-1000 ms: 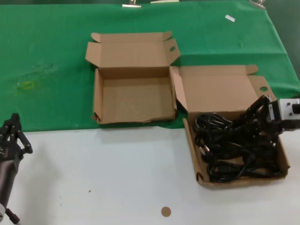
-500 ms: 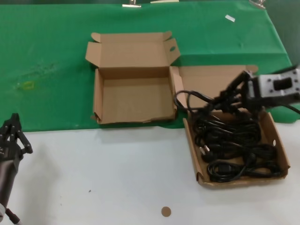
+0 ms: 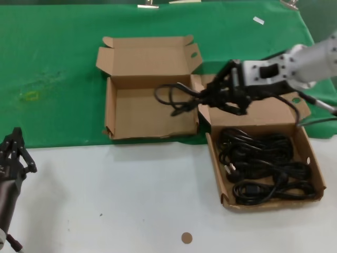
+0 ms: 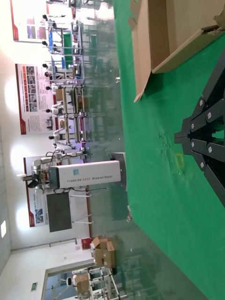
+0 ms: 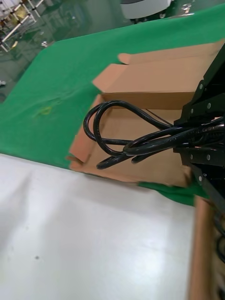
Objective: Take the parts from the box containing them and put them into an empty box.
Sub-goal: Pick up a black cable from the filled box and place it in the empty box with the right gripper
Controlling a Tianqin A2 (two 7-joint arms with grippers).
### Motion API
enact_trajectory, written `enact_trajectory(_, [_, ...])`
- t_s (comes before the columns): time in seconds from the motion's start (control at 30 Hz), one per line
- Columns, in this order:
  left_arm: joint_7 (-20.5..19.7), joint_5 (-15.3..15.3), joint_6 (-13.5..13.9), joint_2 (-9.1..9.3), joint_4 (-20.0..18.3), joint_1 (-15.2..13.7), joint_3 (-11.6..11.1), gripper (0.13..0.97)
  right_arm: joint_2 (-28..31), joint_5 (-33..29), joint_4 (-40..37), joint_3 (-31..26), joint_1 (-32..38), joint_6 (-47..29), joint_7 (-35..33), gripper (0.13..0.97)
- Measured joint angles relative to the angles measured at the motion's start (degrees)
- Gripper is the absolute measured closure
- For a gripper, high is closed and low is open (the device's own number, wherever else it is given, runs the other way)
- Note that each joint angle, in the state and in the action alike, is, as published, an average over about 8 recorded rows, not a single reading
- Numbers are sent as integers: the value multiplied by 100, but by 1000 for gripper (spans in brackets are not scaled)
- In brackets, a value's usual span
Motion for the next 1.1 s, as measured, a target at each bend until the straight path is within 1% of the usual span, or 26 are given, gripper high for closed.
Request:
enact_trajectory(0.33, [0, 0, 0, 0, 0, 0, 0, 953, -804, -148, -811, -275, 371, 243, -183, 869])
enact_trajectory(0.57, [0, 0, 0, 0, 0, 0, 0, 953, -1360, -189, -1678, -407, 693, 473, -486, 869])
enact_trajectory(0.8, [0, 0, 0, 0, 0, 0, 0, 953, -1932, -127, -2805, -437, 1074, 763, -976, 869])
enact_trajectory(1.1, [0, 0, 0, 0, 0, 0, 0, 953, -2746, 148, -4711, -252, 1704, 1243, -1973, 869])
